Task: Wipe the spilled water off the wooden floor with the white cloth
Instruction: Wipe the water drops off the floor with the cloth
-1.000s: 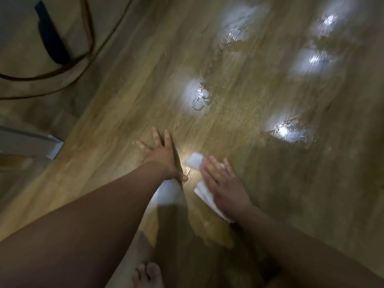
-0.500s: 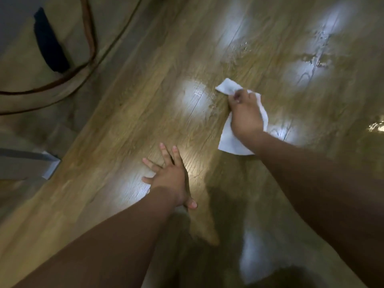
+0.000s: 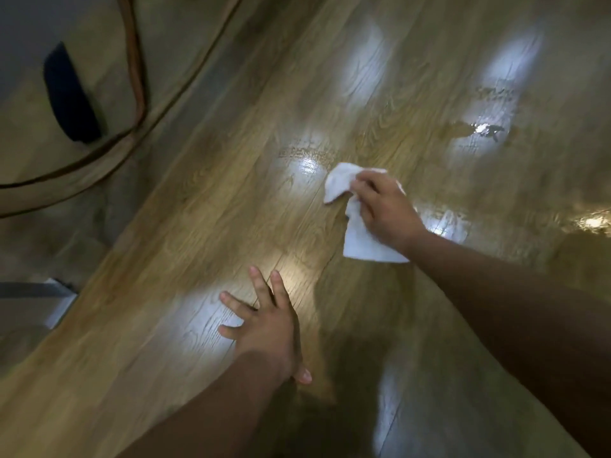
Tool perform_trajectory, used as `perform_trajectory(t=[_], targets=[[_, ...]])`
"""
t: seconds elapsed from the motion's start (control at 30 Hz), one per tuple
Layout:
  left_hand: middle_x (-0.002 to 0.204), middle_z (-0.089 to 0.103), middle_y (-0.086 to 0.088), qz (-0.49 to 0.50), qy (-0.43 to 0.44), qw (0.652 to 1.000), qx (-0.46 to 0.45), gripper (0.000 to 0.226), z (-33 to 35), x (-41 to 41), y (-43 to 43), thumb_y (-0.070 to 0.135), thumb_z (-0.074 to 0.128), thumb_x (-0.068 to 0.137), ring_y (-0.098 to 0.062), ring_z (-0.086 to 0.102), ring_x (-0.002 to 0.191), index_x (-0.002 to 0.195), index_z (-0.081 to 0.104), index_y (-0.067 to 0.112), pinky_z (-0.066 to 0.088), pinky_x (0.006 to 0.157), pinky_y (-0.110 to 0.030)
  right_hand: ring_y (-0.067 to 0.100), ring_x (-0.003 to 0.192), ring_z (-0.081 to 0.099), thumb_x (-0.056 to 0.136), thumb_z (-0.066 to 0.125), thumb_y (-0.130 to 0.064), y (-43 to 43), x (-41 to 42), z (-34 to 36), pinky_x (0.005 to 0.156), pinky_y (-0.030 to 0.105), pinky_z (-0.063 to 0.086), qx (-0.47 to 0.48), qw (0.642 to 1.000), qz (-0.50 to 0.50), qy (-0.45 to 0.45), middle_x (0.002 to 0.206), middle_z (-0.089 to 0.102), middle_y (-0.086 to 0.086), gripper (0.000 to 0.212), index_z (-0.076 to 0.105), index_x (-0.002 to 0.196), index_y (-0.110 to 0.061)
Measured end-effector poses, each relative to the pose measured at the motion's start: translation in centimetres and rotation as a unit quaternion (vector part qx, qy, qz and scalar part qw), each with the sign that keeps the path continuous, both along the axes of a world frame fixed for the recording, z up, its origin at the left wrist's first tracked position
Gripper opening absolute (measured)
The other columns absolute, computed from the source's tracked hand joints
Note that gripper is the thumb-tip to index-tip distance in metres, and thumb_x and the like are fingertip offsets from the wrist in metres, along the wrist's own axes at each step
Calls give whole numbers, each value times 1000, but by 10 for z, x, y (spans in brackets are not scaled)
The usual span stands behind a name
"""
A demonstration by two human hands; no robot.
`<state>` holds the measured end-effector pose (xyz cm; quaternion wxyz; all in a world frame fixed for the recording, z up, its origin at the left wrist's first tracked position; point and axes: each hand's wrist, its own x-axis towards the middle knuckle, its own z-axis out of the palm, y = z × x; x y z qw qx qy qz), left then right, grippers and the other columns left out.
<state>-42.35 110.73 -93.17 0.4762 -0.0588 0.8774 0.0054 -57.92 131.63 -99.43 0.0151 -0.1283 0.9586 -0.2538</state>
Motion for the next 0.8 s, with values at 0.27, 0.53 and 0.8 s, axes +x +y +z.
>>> perform_trajectory(t=[0.27, 0.53, 0.8], targets=[[135, -58, -22, 7, 10, 1000, 9, 165, -3, 0, 0, 51, 92, 53, -71, -21, 129, 133, -46, 10, 31, 103, -74, 33, 138, 37, 95, 40, -17, -34, -28, -6, 116, 37, 25, 60, 998, -5, 6, 147, 48, 10, 45, 55, 136, -6], [140, -56, -18, 38, 34, 999, 14, 170, -4, 0, 1, 46, 96, 46, -70, -23, 130, 142, -40, 13, 23, 100, -81, 24, 139, 39, 91, 44, -15, -39, 195, 2, 114, 40, 34, 27, 993, 103, -44, 149, 45, 9, 51, 48, 142, -8], [151, -43, -15, 7, 75, 997, 31, 165, 5, 9, -10, 52, 94, 48, -66, -24, 132, 148, -33, 19, 9, 108, -77, 31, 146, 26, 99, 48, -23, -47, 209, 10, 118, 43, 24, 20, 997, -34, -67, 160, 23, 10, 48, 42, 145, -9]])
